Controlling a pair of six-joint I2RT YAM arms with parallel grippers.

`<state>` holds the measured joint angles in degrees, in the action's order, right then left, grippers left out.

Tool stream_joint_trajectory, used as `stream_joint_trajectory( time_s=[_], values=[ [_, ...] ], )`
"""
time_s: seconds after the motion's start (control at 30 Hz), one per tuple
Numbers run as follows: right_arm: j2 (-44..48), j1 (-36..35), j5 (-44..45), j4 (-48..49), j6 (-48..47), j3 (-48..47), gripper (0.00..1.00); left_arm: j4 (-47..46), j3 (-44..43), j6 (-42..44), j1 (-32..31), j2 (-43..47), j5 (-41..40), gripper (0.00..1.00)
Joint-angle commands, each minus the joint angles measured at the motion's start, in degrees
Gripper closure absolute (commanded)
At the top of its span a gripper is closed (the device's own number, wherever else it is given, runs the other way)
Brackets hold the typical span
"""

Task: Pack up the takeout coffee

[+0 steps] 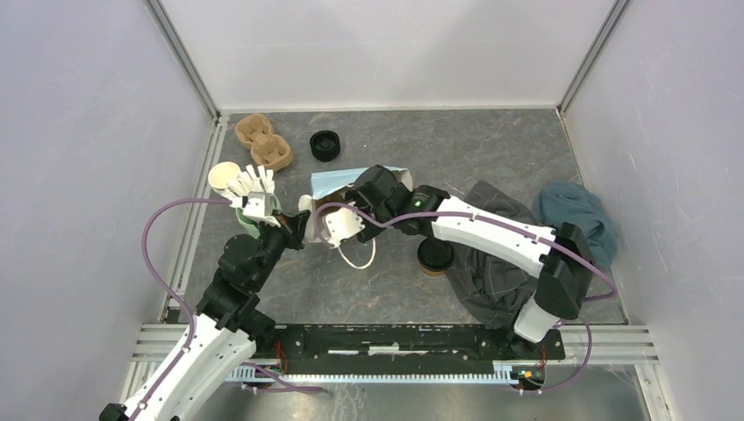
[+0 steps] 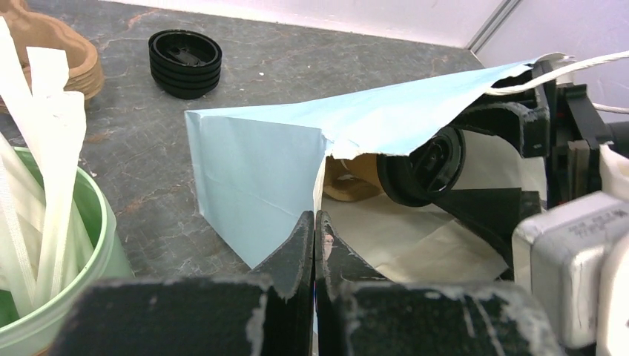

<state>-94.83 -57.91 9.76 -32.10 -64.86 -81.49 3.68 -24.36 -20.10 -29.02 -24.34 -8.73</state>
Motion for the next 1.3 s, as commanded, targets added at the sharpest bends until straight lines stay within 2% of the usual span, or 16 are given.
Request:
stream_joint_trajectory(
  time_s=[0.0,0.27,0.43,0.63,0.93,1.13,1.27],
  values=[
    [1.6,2.1,-4.0,2.5,1.3,-1.0,1.00,-2.4,0.1,-0.4,0.1,1.2,-1.2,0.98],
    [-4.8,1.9,-9.6,-3.5,3.3,-9.7,1.00,-0.2,1.2,-5.0,0.1,1.9,-0.5,0.98],
    [-6.4,1.3,-9.4,-4.1,4.5,-14.3,1.00,1.8,1.4,-7.1,0.1,1.8,-0.2,0.98],
    [-6.4,1.6,-3.0,-1.5,0.4,-9.1,1.00,3.0,2.0,-8.8,0.1,3.6,-0.6,0.98],
    [-7.1,1.6,-4.9,7.1,-2.4,-4.6,1.00,3.4,0.8,-9.5,0.1,3.1,1.0,0.98],
    [-7.4,0.2,-7.6,2.5,0.7,-7.1,1.00,2.2,0.4,-8.0,0.1,2.0,-1.2,0.98],
    [-5.0,0.8,-5.1,7.9,0.6,-4.1,1.00,1.4,0.7,-7.7,0.1,1.8,-1.3,0.98]
  ],
)
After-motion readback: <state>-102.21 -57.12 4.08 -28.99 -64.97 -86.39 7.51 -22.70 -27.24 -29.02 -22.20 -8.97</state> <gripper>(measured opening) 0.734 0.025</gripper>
